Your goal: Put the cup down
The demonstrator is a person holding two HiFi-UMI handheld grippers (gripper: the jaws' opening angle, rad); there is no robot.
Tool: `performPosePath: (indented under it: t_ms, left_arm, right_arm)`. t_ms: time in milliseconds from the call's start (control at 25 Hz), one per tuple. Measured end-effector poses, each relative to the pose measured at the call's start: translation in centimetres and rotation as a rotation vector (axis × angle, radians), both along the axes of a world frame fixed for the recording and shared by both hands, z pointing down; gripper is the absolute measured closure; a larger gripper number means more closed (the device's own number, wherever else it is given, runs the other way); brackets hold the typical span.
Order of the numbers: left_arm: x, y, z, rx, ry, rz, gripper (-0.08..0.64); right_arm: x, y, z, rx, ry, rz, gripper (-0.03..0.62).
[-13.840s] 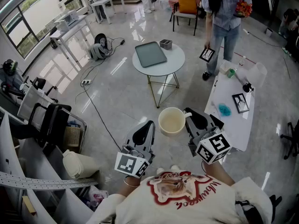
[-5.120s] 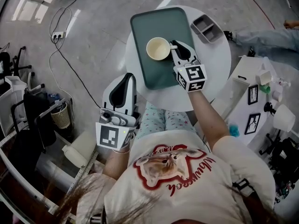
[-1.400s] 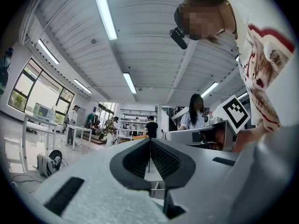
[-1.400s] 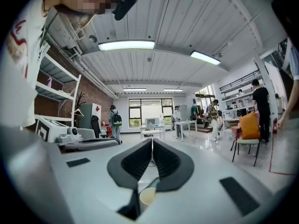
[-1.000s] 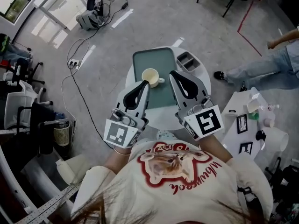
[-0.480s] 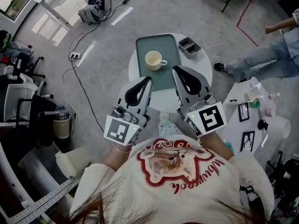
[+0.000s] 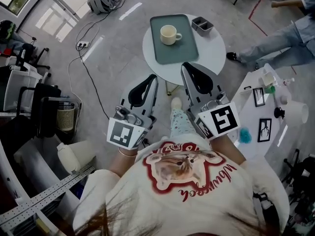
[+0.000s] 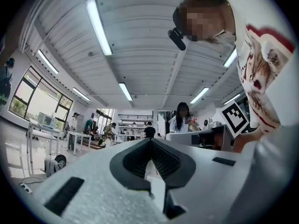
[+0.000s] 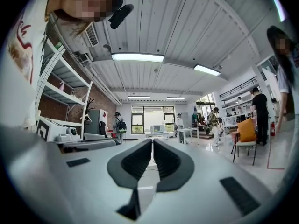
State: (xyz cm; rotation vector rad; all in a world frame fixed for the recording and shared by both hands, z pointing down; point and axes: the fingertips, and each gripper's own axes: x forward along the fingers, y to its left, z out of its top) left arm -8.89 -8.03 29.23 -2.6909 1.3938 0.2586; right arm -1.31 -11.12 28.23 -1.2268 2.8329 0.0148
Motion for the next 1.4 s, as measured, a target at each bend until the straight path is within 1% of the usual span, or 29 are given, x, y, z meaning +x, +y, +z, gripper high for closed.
performPosePath:
  t_ms: [280,520,640,880,1200,1400]
  left_arm:
    - [0.0,9.0,-0.2,0.014,0.007,0.018,0.545]
    - [0.8,15.1,-0.9,0.027,0.001,0.039,0.545]
    - [1.4,17.2,-1.2,0.03,0.014,0.044,0.545]
    - [4.2,21.1,-1.7,0.041,0.01,0.052,0.545]
    - [9.8,28.5,-2.8,0.043,0.02,0.0,0.545]
    - [12.2,31.3,-2.7,0.019,0.037,-0.02,0.545]
  right_arm:
    - [0.2,9.4,0.1,-0.003,0.004,0.029,0.558]
    - [1.4,15.5,-0.8,0.011,-0.012,0.062,0.558]
    - [2.4,17.7,-0.8,0.008,-0.019,0.079,0.558]
    - [5.2,21.6,-1.5,0.022,-0.021,0.08,0.558]
    - [10.5,28.6,-2.0,0.019,-0.02,0.045,0.557]
    - [12.4,31.5,-2.0,0.012,-0.03,0.02,0.557]
